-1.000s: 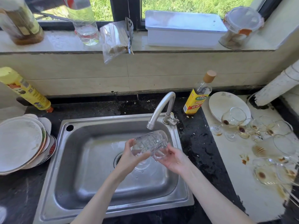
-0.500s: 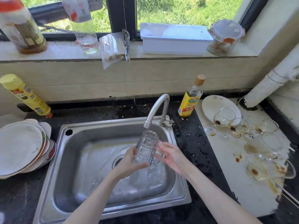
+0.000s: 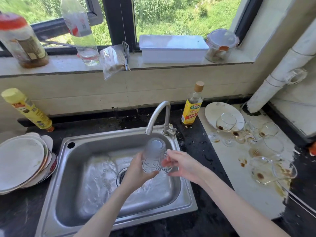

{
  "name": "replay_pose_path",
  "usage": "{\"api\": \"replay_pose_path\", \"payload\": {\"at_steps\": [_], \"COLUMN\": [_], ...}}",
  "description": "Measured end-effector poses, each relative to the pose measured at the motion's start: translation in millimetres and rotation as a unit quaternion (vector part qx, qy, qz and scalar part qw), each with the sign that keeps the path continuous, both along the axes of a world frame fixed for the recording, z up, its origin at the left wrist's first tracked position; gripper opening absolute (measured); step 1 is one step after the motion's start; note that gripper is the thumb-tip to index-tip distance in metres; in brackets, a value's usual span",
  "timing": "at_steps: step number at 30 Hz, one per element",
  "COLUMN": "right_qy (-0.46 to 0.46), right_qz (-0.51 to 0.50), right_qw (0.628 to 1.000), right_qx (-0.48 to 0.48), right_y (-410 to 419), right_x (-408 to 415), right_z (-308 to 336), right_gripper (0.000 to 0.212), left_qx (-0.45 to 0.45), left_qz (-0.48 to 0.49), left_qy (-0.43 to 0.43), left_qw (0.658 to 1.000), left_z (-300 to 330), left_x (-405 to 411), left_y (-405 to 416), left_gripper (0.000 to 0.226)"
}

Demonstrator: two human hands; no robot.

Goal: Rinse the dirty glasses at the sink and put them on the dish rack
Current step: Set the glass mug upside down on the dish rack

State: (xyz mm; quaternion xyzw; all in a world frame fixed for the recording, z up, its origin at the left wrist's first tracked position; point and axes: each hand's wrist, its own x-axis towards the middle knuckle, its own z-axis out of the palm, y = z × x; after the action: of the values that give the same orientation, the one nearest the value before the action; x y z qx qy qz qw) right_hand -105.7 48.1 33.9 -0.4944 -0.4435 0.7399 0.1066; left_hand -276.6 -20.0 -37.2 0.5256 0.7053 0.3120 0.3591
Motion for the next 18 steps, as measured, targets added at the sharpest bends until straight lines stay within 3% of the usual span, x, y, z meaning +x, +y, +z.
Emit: {"api": "replay_pose_path", "payload": {"at_steps": [5, 10, 12, 16, 18], "right_qy": [0.026, -0.058, -0.080, -0.095, -0.106], "right_qz": [-0.031, -0.003, -0.015, -0.070, -0.105], "right_qw": [0.999, 0.993, 0.989, 0.980, 0.975], "right_qx": [0.009, 0.099, 0.124, 0.158, 0.166], "right_y": [-4, -15, -23, -49, -69], "right_x": [6, 21, 31, 60, 77], "right_z": [1, 1, 5, 16, 22], "right_gripper": [0.036, 0.034, 0.035, 0.034, 0.034], "left_qx": [-0.003, -0.049, -0.015, 0.072, 0.103], "left_qz": [-0.040, -0.115, -0.138, -0.187, -0.218], "left_qy": [0.041, 0.226, 0.278, 0.312, 0.325], "left_qw": [0.998, 0.966, 0.950, 0.929, 0.914], "left_z": [11, 15, 24, 46, 57], "left_x": [1, -4, -2, 6, 13], "left_y": [3, -15, -22, -27, -26], "left_gripper": [0.078, 0.072, 0.075, 0.102, 0.098]}}
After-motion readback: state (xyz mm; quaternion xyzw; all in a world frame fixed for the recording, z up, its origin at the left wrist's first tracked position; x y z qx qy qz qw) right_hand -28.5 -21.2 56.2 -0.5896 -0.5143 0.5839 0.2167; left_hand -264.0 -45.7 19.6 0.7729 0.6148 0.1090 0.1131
